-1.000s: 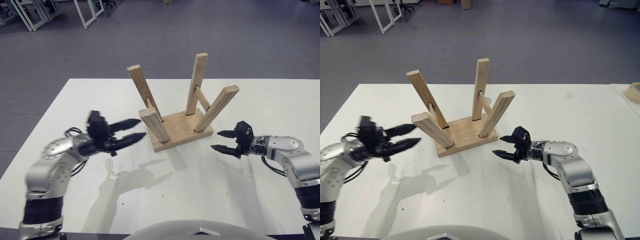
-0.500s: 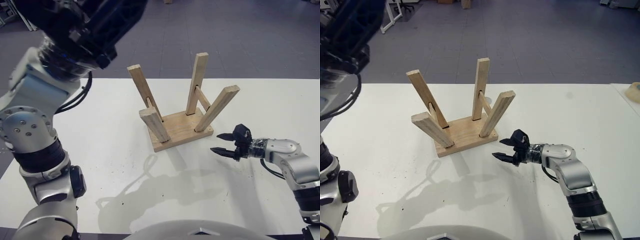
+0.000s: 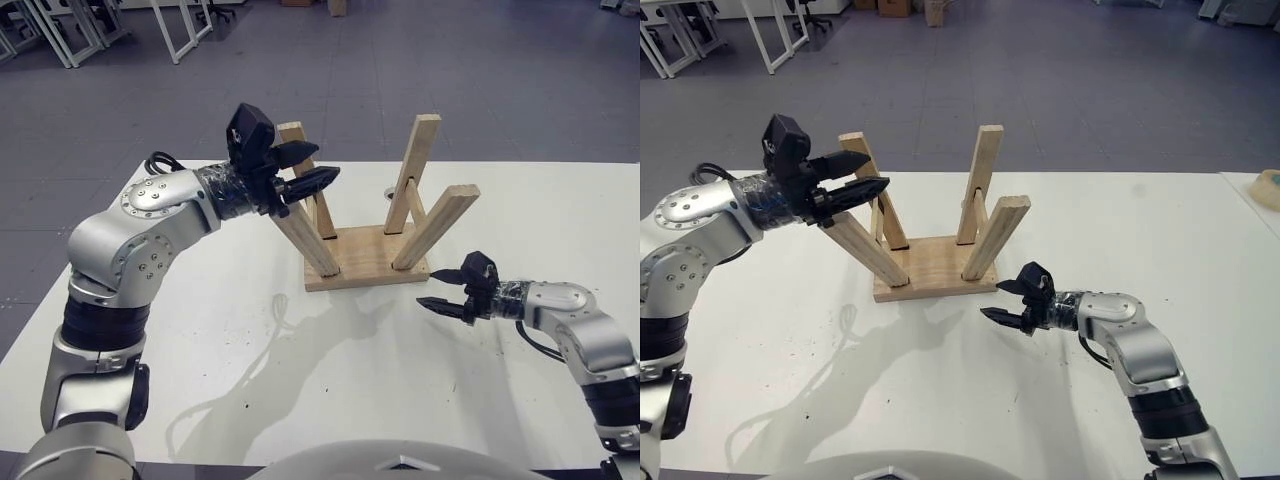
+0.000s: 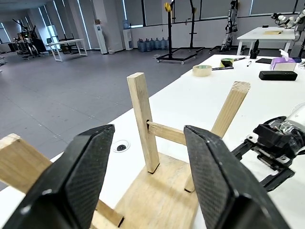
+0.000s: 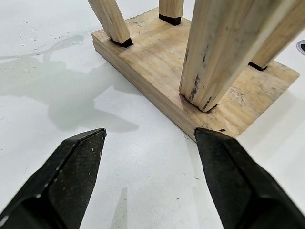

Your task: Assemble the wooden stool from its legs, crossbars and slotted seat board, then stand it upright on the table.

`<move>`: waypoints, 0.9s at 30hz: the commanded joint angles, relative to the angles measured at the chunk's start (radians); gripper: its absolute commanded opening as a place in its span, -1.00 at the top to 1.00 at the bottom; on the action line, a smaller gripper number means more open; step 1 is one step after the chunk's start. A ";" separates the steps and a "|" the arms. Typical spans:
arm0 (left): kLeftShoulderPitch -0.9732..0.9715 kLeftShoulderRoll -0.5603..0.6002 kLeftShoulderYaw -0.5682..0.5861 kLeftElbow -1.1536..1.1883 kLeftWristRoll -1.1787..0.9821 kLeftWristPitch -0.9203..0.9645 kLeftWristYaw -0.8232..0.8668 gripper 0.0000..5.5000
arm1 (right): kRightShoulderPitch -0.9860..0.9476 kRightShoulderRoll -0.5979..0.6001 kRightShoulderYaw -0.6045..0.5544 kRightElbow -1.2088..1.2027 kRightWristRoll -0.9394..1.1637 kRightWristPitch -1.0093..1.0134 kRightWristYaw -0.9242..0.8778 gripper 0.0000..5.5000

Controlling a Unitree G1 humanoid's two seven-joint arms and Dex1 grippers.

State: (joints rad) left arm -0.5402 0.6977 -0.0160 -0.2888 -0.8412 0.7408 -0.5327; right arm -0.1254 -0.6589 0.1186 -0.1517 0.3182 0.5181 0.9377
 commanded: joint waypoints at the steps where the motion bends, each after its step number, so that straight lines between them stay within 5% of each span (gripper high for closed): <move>1: 0.022 -0.048 0.141 -0.036 -0.148 0.029 -0.022 0.02 | 0.002 -0.006 -0.003 -0.008 0.001 0.008 0.000 -0.24; 8: 0.125 0.034 0.353 0.055 -0.276 0.027 -0.265 0.02 | 0.003 -0.005 0.003 -0.003 -0.001 0.008 0.002 -0.24; 13: 0.272 0.071 0.325 0.125 -0.178 -0.045 -0.511 0.02 | -0.010 -0.012 0.009 0.008 -0.004 0.005 0.016 -0.24; 27: 0.187 0.003 0.135 0.344 0.086 -0.245 -0.734 0.02 | -0.027 -0.019 0.023 0.018 -0.009 0.010 0.039 -0.24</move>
State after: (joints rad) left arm -0.3024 0.7139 0.1450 0.0294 -0.7884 0.5177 -1.2438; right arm -0.1405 -0.6691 0.1363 -0.1279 0.3162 0.5191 0.9746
